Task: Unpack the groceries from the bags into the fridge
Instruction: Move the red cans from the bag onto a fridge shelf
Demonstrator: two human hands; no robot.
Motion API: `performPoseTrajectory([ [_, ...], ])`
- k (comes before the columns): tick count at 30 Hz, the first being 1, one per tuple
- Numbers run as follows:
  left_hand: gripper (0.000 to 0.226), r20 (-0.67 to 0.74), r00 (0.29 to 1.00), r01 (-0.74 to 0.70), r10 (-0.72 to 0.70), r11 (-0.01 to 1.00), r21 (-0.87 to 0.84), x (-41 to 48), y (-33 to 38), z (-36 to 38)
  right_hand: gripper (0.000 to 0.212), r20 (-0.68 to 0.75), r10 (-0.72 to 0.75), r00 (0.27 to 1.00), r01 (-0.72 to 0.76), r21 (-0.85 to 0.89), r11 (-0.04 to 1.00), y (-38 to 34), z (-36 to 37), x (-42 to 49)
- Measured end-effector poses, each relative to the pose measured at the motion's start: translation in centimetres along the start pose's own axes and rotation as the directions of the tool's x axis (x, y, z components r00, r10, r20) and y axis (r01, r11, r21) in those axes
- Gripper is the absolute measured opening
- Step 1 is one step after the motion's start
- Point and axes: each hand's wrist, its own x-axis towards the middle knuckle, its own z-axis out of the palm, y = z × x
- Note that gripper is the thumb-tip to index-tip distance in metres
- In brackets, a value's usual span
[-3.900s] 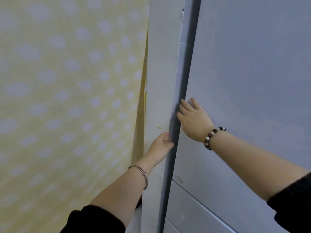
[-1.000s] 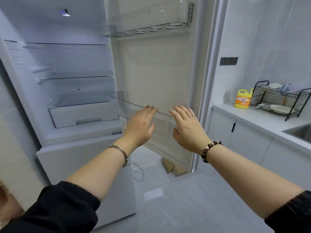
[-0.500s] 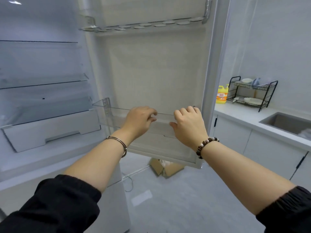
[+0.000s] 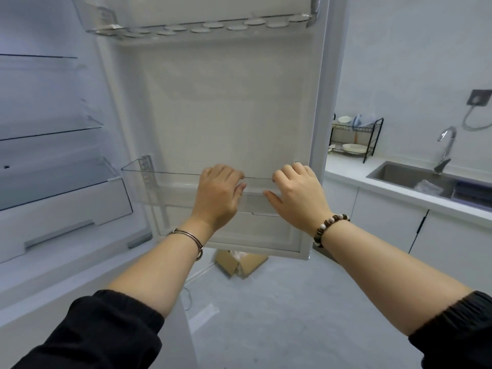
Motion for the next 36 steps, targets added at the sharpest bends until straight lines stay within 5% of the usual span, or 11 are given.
performPoseTrajectory([
  [8,0.035,0.109,0.993,-0.034,0.039,0.998,-0.05,0.8,2.3,0.1,0.041,0.142,0.187,0.972,-0.189,-0.001,0.982,0.6,-1.8,-1.8],
  [20,0.047,0.161,0.927,-0.257,0.338,0.888,-0.382,4.7,18.5,1.1,0.042,0.009,0.575,0.818,-0.547,-0.294,0.784,6.4,-13.7,-12.2],
  [27,0.056,0.073,0.874,-0.346,0.48,0.721,-0.6,3.0,32.3,-0.3,0.047,-0.059,0.744,0.666,-0.663,-0.503,0.554,7.2,-23.8,-22.8],
  [36,0.062,0.044,0.696,-0.39,0.717,0.428,-0.815,-4.9,50.3,-6.8,0.045,-0.187,0.923,0.336,-0.73,-0.671,0.13,2.6,-36.0,-39.4],
])
